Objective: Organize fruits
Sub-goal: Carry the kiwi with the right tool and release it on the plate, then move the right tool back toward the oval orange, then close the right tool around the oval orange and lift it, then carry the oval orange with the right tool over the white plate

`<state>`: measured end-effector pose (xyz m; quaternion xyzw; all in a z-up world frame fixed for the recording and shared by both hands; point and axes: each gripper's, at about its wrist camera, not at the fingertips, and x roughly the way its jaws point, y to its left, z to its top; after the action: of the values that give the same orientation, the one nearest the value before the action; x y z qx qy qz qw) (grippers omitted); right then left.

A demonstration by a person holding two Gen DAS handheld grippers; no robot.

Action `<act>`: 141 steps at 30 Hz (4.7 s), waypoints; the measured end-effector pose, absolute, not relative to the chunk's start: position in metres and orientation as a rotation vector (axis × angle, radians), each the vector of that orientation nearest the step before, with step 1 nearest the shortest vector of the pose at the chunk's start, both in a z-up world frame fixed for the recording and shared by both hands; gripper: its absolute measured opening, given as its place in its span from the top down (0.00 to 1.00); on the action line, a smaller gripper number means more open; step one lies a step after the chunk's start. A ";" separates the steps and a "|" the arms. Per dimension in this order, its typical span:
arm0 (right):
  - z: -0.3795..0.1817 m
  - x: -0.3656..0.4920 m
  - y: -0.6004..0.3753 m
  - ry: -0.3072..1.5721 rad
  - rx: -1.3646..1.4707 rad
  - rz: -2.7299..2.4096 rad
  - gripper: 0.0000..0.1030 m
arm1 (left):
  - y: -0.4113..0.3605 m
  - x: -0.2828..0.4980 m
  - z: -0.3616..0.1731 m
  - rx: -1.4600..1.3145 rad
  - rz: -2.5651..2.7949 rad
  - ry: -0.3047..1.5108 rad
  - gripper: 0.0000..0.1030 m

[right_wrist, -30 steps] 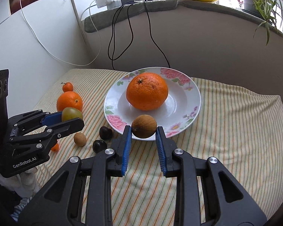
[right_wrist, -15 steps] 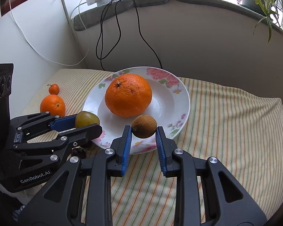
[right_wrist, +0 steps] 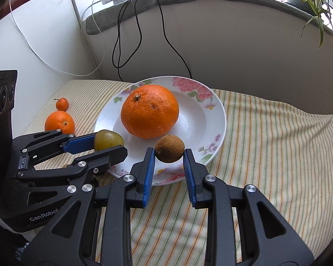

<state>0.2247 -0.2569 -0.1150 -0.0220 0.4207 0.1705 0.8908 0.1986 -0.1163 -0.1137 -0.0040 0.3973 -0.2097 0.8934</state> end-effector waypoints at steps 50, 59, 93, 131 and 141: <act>-0.067 0.203 -0.174 0.818 -0.118 0.519 0.28 | 0.022 0.154 -0.086 -0.083 -0.255 0.808 0.36; -0.077 0.223 -0.126 0.890 -0.116 0.625 0.23 | 0.039 0.162 -0.103 -0.149 -0.255 0.869 0.31; -0.158 0.287 -0.059 1.203 0.099 0.721 0.30 | 0.052 0.197 -0.135 -0.315 -0.294 0.962 0.30; -0.097 0.260 -0.126 1.051 0.177 0.704 0.31 | -0.007 0.187 -0.080 -0.208 -0.330 0.819 0.30; -0.070 0.260 -0.199 0.988 0.236 0.623 0.31 | -0.075 0.211 -0.066 -0.152 -0.417 0.793 0.30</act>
<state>0.2596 -0.1990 -0.0697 0.1111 0.4651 0.2935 0.8278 0.2113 -0.0754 -0.0659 -0.0733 0.3828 -0.2015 0.8986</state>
